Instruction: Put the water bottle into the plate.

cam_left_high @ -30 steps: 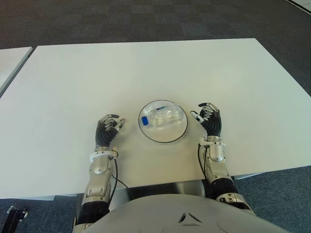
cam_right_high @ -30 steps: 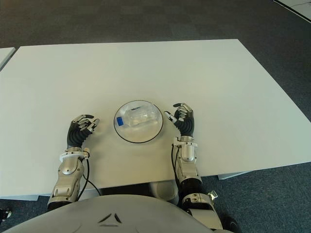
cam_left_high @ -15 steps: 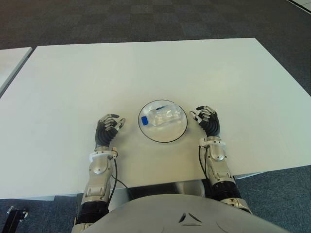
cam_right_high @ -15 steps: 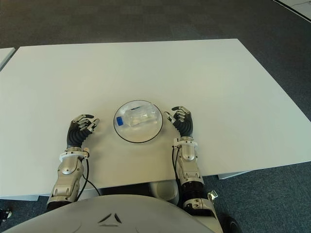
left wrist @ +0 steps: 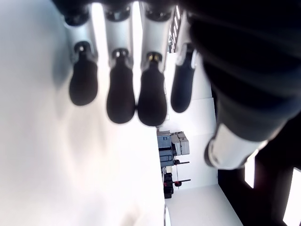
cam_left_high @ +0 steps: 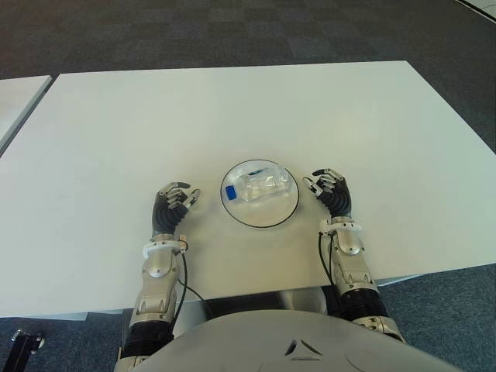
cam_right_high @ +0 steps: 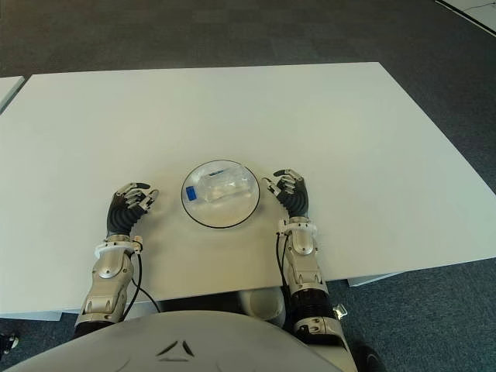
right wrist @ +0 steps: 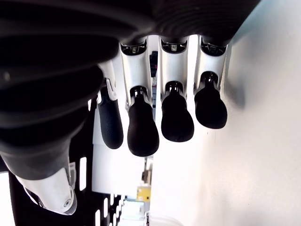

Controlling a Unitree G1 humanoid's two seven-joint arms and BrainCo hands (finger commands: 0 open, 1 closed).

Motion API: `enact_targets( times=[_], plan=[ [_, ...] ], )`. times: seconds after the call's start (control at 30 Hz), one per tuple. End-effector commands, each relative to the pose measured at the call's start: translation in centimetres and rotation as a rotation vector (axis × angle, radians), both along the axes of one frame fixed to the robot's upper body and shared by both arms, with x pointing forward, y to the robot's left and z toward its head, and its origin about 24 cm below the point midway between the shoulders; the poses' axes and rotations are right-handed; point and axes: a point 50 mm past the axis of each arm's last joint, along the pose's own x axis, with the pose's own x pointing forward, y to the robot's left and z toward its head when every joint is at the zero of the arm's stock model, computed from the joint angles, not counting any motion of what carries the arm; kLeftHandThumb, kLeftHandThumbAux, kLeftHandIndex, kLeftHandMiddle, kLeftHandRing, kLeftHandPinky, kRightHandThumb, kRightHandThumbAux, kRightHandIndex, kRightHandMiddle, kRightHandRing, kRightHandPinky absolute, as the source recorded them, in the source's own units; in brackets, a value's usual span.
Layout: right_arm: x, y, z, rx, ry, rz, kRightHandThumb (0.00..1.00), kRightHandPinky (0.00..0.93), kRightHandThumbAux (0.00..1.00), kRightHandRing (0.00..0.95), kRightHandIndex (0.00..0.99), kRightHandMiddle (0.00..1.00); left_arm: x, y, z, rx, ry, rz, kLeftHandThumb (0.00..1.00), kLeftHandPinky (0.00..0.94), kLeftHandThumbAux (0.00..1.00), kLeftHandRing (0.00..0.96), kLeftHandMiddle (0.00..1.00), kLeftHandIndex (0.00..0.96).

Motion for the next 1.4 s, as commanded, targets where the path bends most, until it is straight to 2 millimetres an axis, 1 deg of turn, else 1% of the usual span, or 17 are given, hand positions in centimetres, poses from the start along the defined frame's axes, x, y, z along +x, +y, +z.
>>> enact_targets(
  times=[0.03, 0.37, 0.53, 0.83, 1.0, 1.27, 1.4],
  plan=[
    [-1.0, -0.3, -1.9, 0.025, 0.119, -0.018, 0.704, 0.733, 0.729, 0.753, 0.438, 0.763, -0.2, -0.1, -0.5, -0.005, 0.029, -0.007, 0.707, 0.673, 0.712, 0.690, 0.711, 0.438],
    [-1.0, -0.4, -1.9, 0.026, 0.129, -0.019, 0.704, 0.725, 0.729, 0.747, 0.438, 0.760, -0.2, -0.1, -0.4, -0.009, 0.028, -0.002, 0.707, 0.661, 0.712, 0.686, 0.710, 0.438],
    [-1.0, -0.5, -2.0, 0.026, 0.130, -0.020, 0.704, 0.737, 0.729, 0.747, 0.438, 0.759, -0.3, -0.1, -0.4, -0.011, 0.026, 0.001, 0.707, 0.654, 0.712, 0.681, 0.706, 0.437],
    [-1.0, -0.8, -1.9, 0.026, 0.125, -0.036, 0.705, 0.712, 0.728, 0.738, 0.438, 0.752, -0.4, 0.0, -0.5, -0.006, 0.027, 0.004, 0.707, 0.671, 0.712, 0.685, 0.707, 0.438],
    [-1.0, -1.2, -2.0, 0.021, 0.127, -0.051, 0.704, 0.718, 0.729, 0.743, 0.439, 0.756, -0.4, 0.0, -0.5, -0.010, 0.026, 0.005, 0.707, 0.667, 0.711, 0.685, 0.709, 0.438],
    [-1.0, -1.5, -2.1, 0.009, 0.136, -0.067, 0.702, 0.741, 0.729, 0.752, 0.439, 0.765, -0.4, 0.1, -0.5, -0.001, 0.024, 0.001, 0.707, 0.686, 0.712, 0.695, 0.714, 0.438],
    [-1.0, -1.6, -2.1, 0.004, 0.141, -0.071, 0.703, 0.730, 0.728, 0.748, 0.439, 0.762, -0.4, 0.1, -0.5, -0.005, 0.023, 0.001, 0.707, 0.682, 0.712, 0.694, 0.715, 0.438]
  ],
)
